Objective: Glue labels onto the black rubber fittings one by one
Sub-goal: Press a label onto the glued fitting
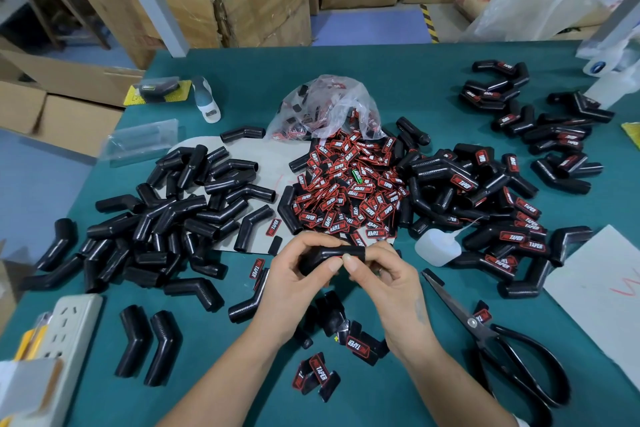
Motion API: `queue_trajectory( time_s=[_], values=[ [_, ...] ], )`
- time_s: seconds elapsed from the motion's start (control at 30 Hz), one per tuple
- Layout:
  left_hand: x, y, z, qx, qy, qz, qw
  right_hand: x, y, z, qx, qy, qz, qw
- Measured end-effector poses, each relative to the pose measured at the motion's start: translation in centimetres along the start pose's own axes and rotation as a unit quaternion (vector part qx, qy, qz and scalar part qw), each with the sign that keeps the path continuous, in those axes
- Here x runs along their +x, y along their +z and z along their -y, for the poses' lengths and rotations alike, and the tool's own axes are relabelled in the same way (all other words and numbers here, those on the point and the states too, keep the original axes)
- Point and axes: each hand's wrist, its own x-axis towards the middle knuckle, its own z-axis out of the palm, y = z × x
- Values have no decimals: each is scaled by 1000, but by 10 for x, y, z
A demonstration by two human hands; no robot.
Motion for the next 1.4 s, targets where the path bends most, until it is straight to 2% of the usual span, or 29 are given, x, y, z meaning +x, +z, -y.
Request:
queue_trajectory(
  time_s=[0.2, 0.8, 1.4],
  values=[
    [0, -1, 4, -47, -18, -3, 999, 1, -1, -2, 3, -4, -3, 1000],
    [2, -4, 5, -25, 5, 15, 1000, 3, -4, -4, -7, 13, -14, 1000],
    [4, -7, 9, -12, -29, 21, 999, 5, -7, -6, -18, 0, -7, 1000]
  ],
)
